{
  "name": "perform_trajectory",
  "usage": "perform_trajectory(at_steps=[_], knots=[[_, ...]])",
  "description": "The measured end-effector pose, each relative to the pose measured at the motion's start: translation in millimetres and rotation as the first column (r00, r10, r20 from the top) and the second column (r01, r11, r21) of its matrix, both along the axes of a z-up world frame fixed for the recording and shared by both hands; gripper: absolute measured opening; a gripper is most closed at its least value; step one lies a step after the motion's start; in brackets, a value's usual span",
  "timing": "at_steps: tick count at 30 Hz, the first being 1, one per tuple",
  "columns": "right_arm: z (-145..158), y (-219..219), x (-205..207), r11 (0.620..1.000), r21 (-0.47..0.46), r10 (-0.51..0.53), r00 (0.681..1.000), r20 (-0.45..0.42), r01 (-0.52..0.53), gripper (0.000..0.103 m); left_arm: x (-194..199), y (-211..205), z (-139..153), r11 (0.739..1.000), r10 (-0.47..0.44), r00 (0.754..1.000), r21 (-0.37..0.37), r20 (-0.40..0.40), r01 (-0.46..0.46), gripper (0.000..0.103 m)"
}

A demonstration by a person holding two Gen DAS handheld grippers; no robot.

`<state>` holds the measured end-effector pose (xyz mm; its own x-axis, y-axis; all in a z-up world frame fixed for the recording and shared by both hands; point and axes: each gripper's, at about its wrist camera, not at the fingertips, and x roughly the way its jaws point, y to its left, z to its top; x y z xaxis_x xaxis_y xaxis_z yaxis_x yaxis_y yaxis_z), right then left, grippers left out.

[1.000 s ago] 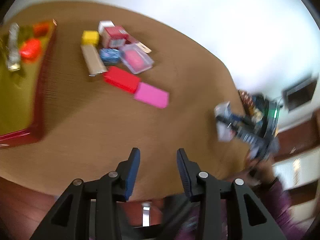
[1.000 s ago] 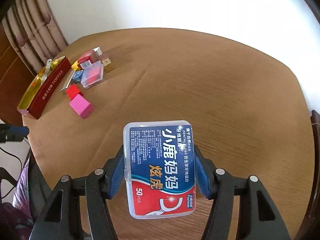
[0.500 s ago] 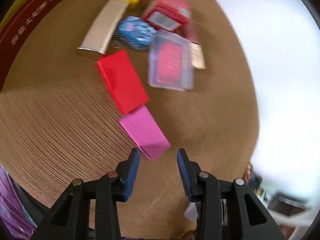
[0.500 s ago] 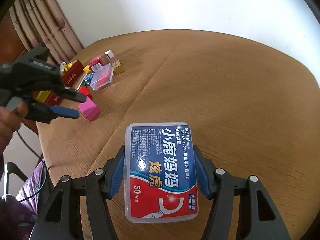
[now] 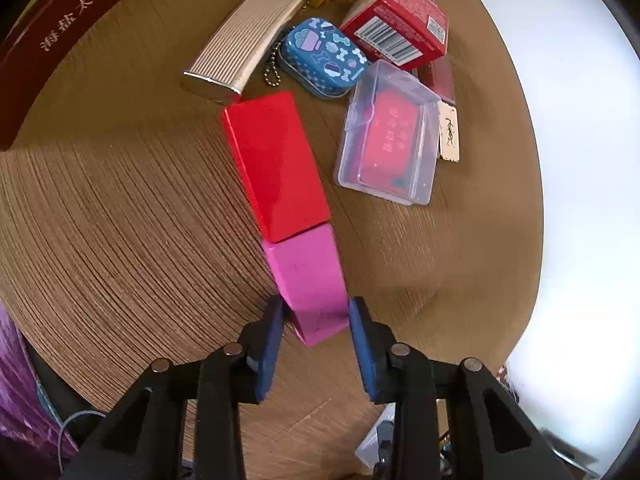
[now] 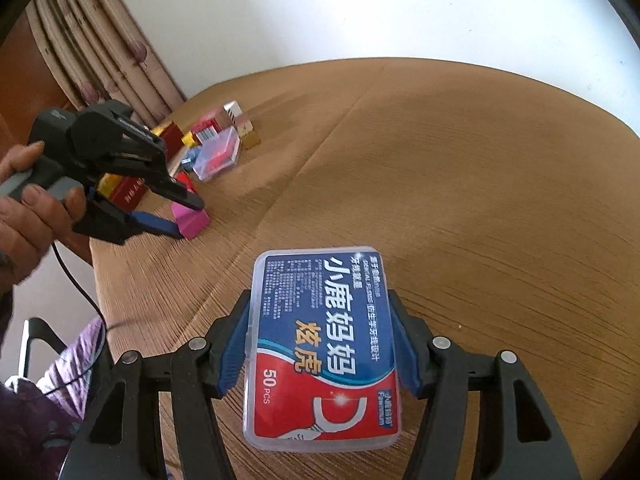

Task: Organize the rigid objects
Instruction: 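Grasp the pink eraser with the left tool while the right tool holds the floss box, then carry the pink eraser into the tin and open the left tool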

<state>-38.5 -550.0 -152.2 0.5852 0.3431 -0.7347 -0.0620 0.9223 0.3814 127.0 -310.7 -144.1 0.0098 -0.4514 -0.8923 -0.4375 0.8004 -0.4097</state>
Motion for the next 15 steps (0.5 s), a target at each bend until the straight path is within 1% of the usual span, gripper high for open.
perform_trajectory(at_steps=[1, 2, 3, 5, 7, 10, 11, 12, 13, 15], knots=[[-0.4, 0.6, -0.3, 1.000, -0.001, -0.004, 1.000, 0.001, 0.004, 0.060, -1.0, 4.2, 0.7, 1.000, -0.012, 1.000, -0.002, 0.005, 0.012, 0.027], [-0.2, 0.0, -1.0, 1.000, 0.003, -0.008, 1.000, -0.001, 0.008, 0.060, -2.1, 4.8, 3.9, 1.000, -0.024, 0.999, -0.004, 0.028, 0.024, 0.021], [-0.4, -0.8, -1.8, 1.000, 0.009, -0.013, 1.000, -0.003, 0.013, 0.060, 0.1, 13.6, 8.4, 0.999, -0.040, 0.998, -0.006, 0.046, 0.040, 0.019], [-0.8, -2.6, -1.4, 1.000, 0.013, -0.018, 1.000, -0.005, 0.018, 0.060, -5.3, 17.1, 17.4, 0.995, -0.100, 0.991, 0.015, 0.087, 0.099, 0.017], [-0.9, -2.0, -1.4, 1.000, 0.005, -0.021, 1.000, -0.011, 0.021, 0.060, -10.8, 15.2, 18.1, 0.987, -0.161, 0.982, 0.030, 0.100, 0.159, 0.017], [-0.2, -0.3, -1.1, 1.000, -0.002, -0.031, 0.999, -0.021, 0.031, 0.060, -16.0, 12.9, 8.8, 0.978, -0.205, 0.976, -0.022, 0.076, 0.207, 0.017], [0.0, 0.2, -0.7, 1.000, -0.005, -0.031, 0.999, -0.023, 0.031, 0.060, -14.8, 12.0, 8.9, 0.977, -0.209, 0.975, -0.020, 0.081, 0.211, 0.017], [0.2, 1.2, -0.5, 0.999, -0.009, -0.032, 0.999, -0.026, 0.032, 0.060, -10.7, 6.6, 10.4, 0.972, -0.235, 0.968, 0.010, 0.085, 0.235, 0.017], [0.3, 1.8, -0.7, 0.999, -0.010, -0.035, 0.999, -0.028, 0.035, 0.060, -8.3, 4.0, 11.3, 0.965, -0.262, 0.962, 0.023, 0.080, 0.261, 0.018], [0.3, 1.5, -0.5, 0.999, -0.009, -0.039, 0.999, -0.032, 0.039, 0.060, 0.2, -6.0, 9.5, 0.955, -0.296, 0.954, 0.007, 0.057, 0.296, 0.020]])
